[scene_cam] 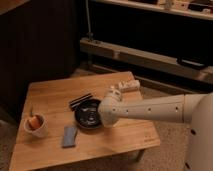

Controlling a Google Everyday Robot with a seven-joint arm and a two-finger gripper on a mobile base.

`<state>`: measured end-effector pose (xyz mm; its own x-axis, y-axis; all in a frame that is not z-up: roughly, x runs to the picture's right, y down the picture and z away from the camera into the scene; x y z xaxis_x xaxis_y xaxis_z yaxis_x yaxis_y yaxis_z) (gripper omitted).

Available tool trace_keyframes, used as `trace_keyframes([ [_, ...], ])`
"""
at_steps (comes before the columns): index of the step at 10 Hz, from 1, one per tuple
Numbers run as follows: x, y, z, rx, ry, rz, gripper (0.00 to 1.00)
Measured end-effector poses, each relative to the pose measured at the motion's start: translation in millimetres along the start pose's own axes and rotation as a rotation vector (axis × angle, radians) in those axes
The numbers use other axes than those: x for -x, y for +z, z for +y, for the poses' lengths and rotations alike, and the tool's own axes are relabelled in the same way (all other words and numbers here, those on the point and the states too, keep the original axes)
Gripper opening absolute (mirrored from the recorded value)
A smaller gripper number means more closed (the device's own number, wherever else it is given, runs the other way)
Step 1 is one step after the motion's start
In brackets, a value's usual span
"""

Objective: Push the ceramic bowl across the table

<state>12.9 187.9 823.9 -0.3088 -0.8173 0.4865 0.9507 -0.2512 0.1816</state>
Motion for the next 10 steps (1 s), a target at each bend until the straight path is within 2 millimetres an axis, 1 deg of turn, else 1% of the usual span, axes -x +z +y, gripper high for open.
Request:
trace_keyframes([
  [3,-16,-4,-9,-0.01,-0.017,0.012,0.0],
  [6,-30,-1,-21,-0.021,-0.039,0.01,0.0],
  [10,-41,-1,-39,-0.032,-0.064,0.012,0.0],
])
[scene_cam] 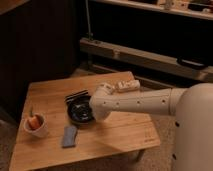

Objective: Push the ceramic bowl across the table

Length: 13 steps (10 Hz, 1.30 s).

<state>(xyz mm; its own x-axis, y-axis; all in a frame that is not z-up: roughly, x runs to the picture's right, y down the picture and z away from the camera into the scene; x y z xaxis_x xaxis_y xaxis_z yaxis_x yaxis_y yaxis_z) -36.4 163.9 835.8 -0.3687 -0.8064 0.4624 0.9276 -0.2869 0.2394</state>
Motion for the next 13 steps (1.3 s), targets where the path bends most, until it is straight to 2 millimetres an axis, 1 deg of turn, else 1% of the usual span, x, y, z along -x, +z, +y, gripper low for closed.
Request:
trace_keyframes([
  [4,-12,0,-10,0.0,-0.02,0.004,0.0],
  [7,-29,3,-24,-0.008,-0.045,0.007,0.0],
  [9,-40,6,-29,-0.015,-0.054,0.007,0.0],
  [10,-44,7,-33,-0.02,-0.062,0.007,0.0],
  [12,-49,9,-36,-0.024,-0.065,0.005,0.0],
  [13,-55,12,-43,-0.027,-0.077,0.004,0.0],
])
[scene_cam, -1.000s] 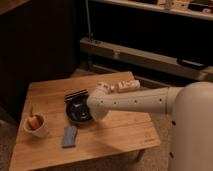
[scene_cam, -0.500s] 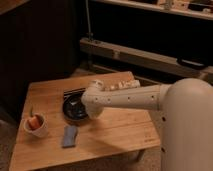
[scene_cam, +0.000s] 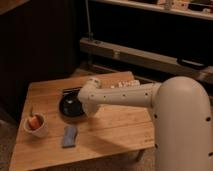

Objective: Push the ceramic bowl across the table

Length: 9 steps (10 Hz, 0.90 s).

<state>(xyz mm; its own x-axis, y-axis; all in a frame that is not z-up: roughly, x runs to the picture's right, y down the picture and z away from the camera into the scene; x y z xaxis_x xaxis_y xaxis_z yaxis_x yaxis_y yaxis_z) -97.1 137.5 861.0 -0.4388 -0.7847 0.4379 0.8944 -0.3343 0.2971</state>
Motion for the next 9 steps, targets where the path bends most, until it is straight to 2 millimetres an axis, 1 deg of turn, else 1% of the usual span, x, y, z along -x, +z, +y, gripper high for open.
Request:
trace_keyframes([
  [5,-23,6,-15,0.001,-0.025,0.004,0.0],
  [9,-37,7,-20,0.007,-0.033,0.004,0.0],
])
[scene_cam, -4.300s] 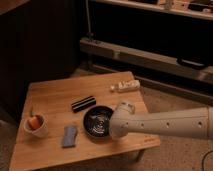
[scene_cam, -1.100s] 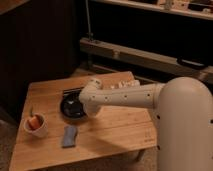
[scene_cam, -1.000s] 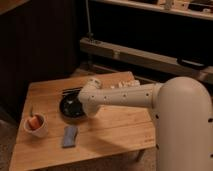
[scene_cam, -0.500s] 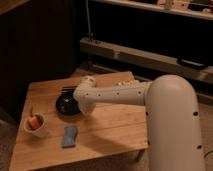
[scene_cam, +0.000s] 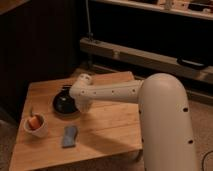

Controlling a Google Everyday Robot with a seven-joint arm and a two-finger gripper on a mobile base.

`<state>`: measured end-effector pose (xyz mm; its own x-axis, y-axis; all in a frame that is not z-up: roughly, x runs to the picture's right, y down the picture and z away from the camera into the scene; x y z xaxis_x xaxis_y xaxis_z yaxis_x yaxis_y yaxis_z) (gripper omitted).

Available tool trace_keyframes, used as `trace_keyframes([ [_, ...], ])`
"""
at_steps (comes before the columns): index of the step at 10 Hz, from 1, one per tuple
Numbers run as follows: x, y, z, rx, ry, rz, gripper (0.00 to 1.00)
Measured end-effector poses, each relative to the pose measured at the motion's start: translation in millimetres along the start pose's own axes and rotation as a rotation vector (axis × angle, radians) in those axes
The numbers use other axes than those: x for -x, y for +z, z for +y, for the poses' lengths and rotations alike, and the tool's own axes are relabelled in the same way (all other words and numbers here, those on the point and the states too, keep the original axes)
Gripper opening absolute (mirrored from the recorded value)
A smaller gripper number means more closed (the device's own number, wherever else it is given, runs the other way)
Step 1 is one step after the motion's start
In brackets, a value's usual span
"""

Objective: Push the ceramic bowl across the table

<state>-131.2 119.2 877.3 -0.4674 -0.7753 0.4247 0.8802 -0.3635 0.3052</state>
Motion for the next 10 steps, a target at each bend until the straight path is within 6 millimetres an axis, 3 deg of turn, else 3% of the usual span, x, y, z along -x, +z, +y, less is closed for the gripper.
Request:
trace_keyframes([
  [4,-17,2,-11,-0.006,-0.009,0.0,0.0],
  [10,-26,4,-13,-0.002,-0.003,-0.004,0.0],
])
